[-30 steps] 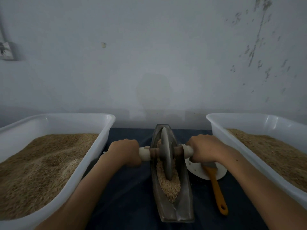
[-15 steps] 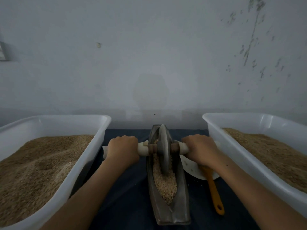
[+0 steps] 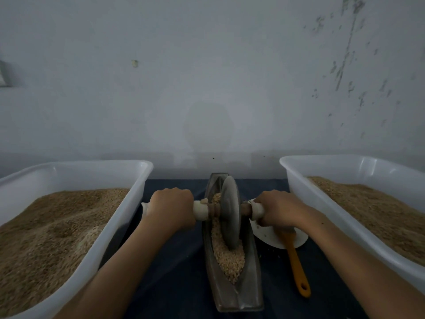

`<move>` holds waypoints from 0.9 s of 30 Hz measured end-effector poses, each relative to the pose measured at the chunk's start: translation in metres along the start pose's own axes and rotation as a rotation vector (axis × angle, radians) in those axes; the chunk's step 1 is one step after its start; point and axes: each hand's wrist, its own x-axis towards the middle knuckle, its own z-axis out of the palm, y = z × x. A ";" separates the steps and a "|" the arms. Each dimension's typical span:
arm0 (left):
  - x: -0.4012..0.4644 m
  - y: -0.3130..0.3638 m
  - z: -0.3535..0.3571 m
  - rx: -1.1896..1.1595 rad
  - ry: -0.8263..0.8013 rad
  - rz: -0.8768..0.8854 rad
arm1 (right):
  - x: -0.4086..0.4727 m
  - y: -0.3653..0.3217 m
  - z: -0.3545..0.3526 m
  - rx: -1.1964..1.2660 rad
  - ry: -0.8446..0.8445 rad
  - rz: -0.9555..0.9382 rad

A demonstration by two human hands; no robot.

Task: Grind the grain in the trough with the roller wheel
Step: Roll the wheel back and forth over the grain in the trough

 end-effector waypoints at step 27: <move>0.002 0.002 0.008 -0.010 0.097 -0.044 | 0.009 -0.001 0.018 -0.085 0.339 -0.018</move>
